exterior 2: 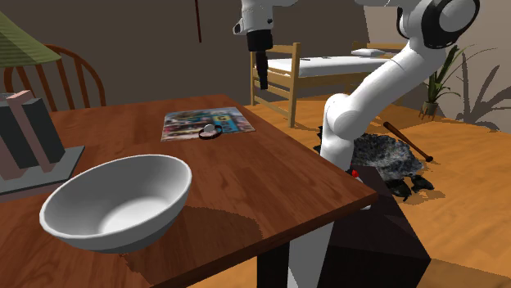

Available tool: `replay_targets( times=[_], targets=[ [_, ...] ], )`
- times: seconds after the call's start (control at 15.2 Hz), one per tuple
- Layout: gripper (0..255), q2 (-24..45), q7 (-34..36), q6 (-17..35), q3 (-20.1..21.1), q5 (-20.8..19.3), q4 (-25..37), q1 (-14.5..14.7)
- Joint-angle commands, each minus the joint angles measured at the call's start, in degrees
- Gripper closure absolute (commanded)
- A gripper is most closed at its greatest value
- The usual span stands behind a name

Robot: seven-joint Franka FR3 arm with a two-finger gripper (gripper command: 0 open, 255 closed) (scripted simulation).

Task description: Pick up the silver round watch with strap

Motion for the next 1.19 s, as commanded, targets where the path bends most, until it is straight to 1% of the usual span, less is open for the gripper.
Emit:
replay_targets(
  times=[0.0,0.4,0.79,0.86,1.12],
  targets=[
    [0,0.0,0.0,0.0,0.0,0.0,0.0,0.0],
    [0,8.9,2.0,11.1,3.0,3.6,0.3,1.3],
    [0,19.4,3.6,21.1,5.8,6.2,3.5,2.4],
    [0,20.6,3.8,22.1,6.1,6.5,4.0,2.5],
    [0,21.1,3.3,25.2,6.3,6.7,1.2,2.6]
  ],
)
